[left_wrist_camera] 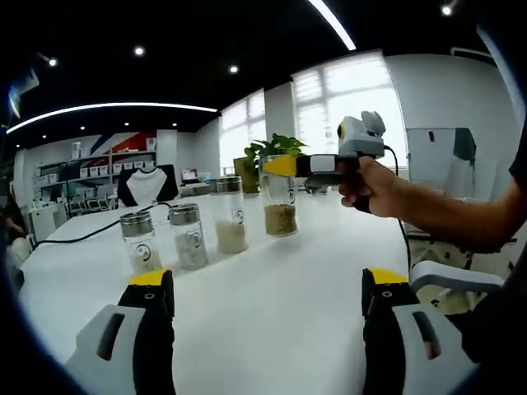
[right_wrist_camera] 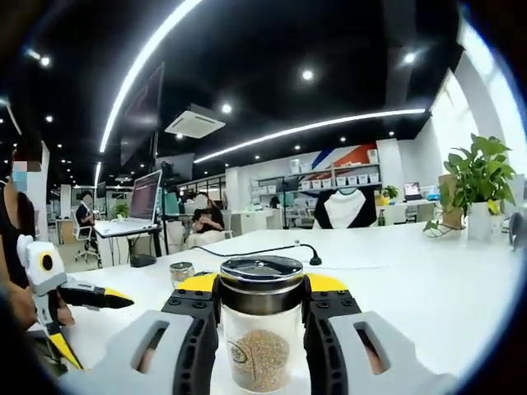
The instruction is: Rotate the seasoning bottle until the label or dispensing opening points toward the visible target arrow and the bottle remains upright within the marked orientation range
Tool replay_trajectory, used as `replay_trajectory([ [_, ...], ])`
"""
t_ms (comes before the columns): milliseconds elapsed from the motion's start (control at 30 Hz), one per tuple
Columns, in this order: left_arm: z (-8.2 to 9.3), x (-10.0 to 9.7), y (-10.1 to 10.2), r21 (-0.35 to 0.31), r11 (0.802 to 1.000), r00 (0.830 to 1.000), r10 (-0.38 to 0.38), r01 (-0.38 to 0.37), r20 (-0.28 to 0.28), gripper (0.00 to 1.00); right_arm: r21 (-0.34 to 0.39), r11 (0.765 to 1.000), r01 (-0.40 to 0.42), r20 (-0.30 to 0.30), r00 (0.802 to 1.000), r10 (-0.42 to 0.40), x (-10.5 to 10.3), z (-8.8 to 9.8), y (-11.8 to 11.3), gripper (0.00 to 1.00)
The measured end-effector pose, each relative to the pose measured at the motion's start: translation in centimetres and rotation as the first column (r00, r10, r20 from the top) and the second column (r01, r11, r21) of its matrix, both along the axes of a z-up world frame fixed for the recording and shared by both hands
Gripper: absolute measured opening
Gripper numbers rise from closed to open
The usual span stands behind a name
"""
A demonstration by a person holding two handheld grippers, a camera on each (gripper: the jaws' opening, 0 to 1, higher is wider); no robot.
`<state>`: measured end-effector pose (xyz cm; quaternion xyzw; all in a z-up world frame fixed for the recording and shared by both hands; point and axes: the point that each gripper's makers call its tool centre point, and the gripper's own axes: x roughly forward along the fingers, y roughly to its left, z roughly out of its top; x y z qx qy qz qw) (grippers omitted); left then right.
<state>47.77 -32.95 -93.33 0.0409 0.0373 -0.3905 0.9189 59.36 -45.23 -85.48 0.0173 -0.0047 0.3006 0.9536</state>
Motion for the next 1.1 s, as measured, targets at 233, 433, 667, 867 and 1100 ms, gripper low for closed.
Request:
replay_trajectory([
  [233, 0.1, 0.3, 0.5, -0.006, 1.000, 1.000, 0.012, -0.012, 0.000, 1.00, -0.048, 0.999, 0.014, 0.029, 0.999, -0.013, 2.1, -0.6, -1.1, 0.36],
  [433, 0.2, 0.3, 0.7, -0.006, 1.000, 1.000, 0.014, -0.014, 0.002, 1.00, -0.070, 0.997, 0.018, 0.035, 0.999, -0.015, 3.8, -1.4, -1.8, 0.36],
  [667, 0.2, 0.3, 0.6, -0.003, 1.000, 1.000, 0.014, -0.014, 0.004, 1.00, -0.071, 0.997, 0.024, 0.043, 0.999, -0.021, 4.9, -2.2, -2.3, 0.36],
  [867, 0.3, 0.4, 0.8, -0.004, 1.000, 1.000, 0.018, -0.018, 0.005, 1.00, -0.039, 0.999, 0.032, 0.025, 0.999, -0.031, 5.6, -2.3, -3.7, 0.37],
  [1100, 0.1, 0.3, 0.6, 0.001, 1.000, 1.000, 0.016, -0.016, 0.003, 1.00, -0.045, 0.999, -0.004, 0.022, 1.000, 0.005, 5.7, -2.3, -3.4, 0.37],
])
